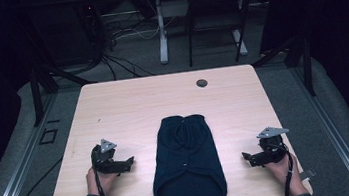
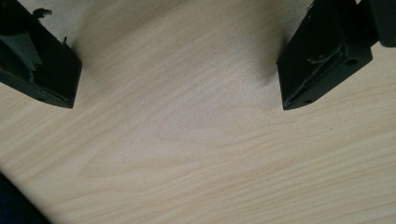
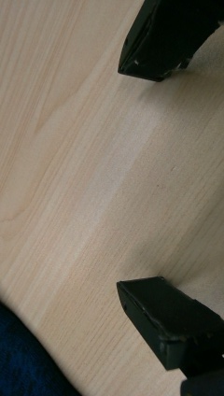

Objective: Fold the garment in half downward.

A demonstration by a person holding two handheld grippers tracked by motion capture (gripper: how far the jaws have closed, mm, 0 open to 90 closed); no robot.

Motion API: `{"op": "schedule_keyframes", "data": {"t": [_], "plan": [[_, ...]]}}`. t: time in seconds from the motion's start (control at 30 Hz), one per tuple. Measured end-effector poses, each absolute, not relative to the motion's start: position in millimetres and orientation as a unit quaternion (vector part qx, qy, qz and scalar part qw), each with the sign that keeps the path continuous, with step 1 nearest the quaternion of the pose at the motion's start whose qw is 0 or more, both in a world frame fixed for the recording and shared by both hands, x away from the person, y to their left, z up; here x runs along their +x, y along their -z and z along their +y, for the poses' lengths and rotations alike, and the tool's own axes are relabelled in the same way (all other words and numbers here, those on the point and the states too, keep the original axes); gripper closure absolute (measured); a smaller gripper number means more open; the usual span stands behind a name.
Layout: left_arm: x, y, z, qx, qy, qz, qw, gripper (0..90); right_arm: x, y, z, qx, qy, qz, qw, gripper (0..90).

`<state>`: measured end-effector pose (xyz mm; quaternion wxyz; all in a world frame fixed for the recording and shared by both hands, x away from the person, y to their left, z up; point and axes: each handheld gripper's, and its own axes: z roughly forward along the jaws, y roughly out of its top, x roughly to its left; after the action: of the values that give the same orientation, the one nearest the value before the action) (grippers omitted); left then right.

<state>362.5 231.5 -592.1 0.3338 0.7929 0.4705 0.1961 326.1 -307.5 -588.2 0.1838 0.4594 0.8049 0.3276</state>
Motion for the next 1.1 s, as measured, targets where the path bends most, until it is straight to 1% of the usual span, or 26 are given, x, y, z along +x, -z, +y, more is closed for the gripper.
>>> {"op": "schedule_keyframes", "data": {"t": [0.37, 0.47, 0.5, 0.6, 0.63, 0.73, 0.87, 0.9, 0.93, 0.97, 1.1], "plan": [[363, 592, 231, 0.793, -0.196, 0.471, 0.333, 0.0, 326, 588, -307, 0.457, -0.329, 0.806, 0.183, 0.0], [362, 590, 230, 0.793, -0.201, 0.476, 0.324, 0.1, 328, 584, -307, 0.458, -0.313, 0.815, 0.168, 0.8], [362, 590, 230, 0.793, -0.201, 0.476, 0.324, 0.1, 328, 583, -306, 0.456, -0.306, 0.820, 0.163, 2.5], [361, 587, 229, 0.791, -0.212, 0.473, 0.324, 0.1, 328, 579, -306, 0.461, -0.300, 0.818, 0.168, 3.6], [360, 586, 228, 0.793, -0.214, 0.470, 0.323, 0.1, 329, 578, -306, 0.463, -0.303, 0.817, 0.162, 3.2], [360, 580, 222, 0.792, -0.191, 0.469, 0.340, 0.1, 329, 573, -304, 0.468, -0.305, 0.815, 0.155, 2.6], [362, 574, 217, 0.793, -0.185, 0.464, 0.349, 0.1, 331, 570, -300, 0.470, -0.316, 0.813, 0.139, 2.5], [363, 573, 216, 0.793, -0.182, 0.463, 0.353, 0.1, 333, 567, -296, 0.475, -0.325, 0.808, 0.123, 2.4], [365, 572, 214, 0.794, -0.179, 0.461, 0.352, 0.1, 333, 567, -296, 0.475, -0.325, 0.808, 0.123, 2.4], [368, 570, 212, 0.798, -0.176, 0.458, 0.352, 0.1, 334, 564, -292, 0.473, -0.331, 0.809, 0.112, 2.7], [373, 567, 209, 0.798, -0.167, 0.458, 0.354, 0.1, 337, 560, -284, 0.462, -0.332, 0.815, 0.113, 2.9]]}}
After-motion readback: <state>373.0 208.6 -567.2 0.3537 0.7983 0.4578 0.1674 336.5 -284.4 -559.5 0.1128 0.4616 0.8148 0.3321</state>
